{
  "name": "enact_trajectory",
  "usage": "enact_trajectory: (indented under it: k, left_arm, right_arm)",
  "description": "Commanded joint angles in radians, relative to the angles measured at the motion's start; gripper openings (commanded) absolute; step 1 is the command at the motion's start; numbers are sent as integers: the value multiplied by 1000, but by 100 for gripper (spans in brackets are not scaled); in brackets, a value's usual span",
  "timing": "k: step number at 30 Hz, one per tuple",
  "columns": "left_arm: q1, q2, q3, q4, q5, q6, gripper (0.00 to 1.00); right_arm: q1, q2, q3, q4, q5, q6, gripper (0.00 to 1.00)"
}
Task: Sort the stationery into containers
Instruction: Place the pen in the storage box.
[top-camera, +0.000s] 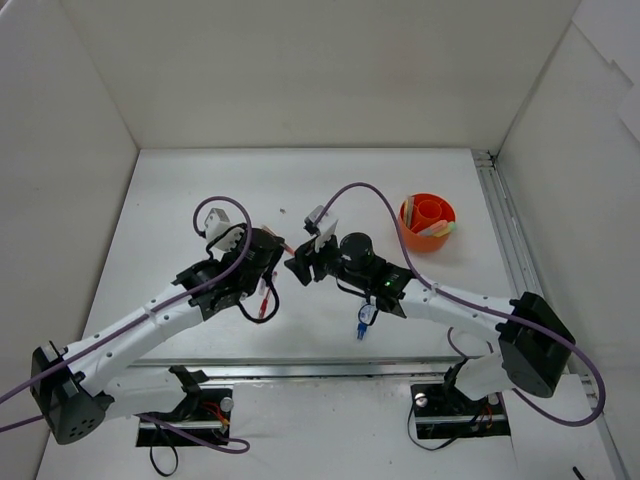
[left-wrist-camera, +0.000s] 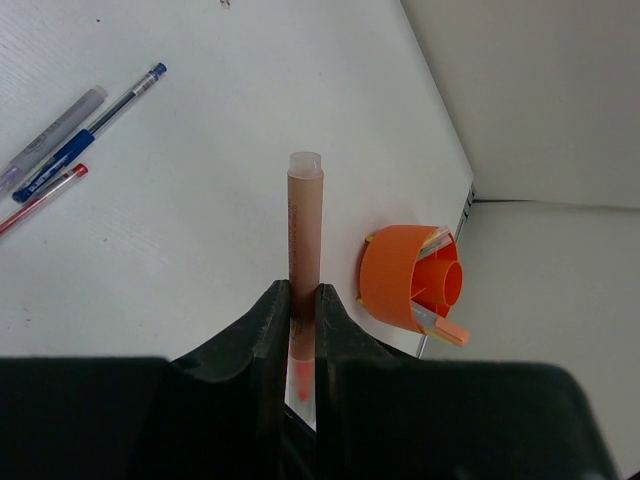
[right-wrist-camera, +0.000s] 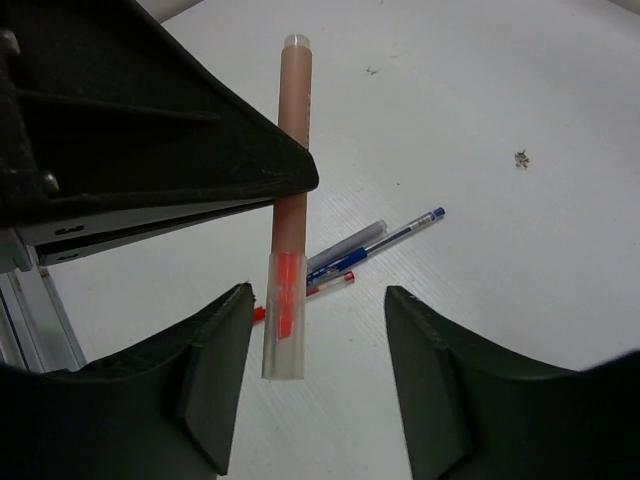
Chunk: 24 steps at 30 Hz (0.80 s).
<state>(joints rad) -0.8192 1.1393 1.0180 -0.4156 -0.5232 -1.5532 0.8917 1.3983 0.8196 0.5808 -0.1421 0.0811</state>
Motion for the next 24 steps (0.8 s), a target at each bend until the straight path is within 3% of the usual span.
enact_trajectory:
  k: [1,3,4,11,14,15,21,24]
  left_arm:
    - [-6,-33,8,30,-29,-22,0]
    - [-6,-29,7,34,-15,-21,0]
    - [-6,-27,10,34,-12,-18,0]
    - [-6,-36,-2,57,9,2,0]
    - [-6,-36,-7,67,15,15,0]
    - [-6,-35,-6,60,15,15,0]
    - [-6,-41,-15,55,14,27,0]
    - [-6,-44,-13,52,12,47,6]
  right_arm:
    - [10,5,61,126,-17,-32,49]
    - [13,18,67,136,-34,-40,41]
    - [10,21,73,136,-37,-40,33]
    - [13,33,84,145,-45,-72,17]
    - [13,34,87,146,-37,-70,8]
    - [10,33,84,146,-25,-72,0]
    - [12,-8,59,143,32,-70,0]
    - [12,-36,56,111,27,-110,0]
